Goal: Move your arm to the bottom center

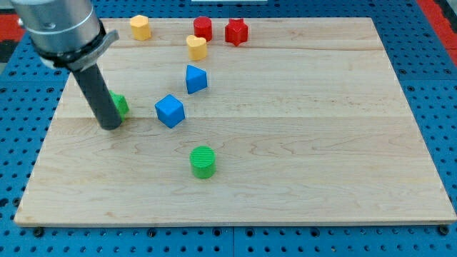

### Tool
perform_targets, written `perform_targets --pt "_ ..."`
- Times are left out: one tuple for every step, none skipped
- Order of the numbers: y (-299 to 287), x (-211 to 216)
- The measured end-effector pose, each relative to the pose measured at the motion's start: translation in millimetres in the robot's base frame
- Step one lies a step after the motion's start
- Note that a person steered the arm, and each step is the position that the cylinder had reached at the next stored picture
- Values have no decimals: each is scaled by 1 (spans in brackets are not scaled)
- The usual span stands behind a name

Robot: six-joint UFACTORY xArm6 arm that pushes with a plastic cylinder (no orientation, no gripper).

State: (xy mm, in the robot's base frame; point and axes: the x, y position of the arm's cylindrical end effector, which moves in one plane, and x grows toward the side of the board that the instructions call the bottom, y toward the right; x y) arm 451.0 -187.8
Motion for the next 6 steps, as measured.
perform_targets --pt "0 -20" --pt "3 -28" --pt "32 -13" --pt "36 50" --pt "97 100" --pt "110 151"
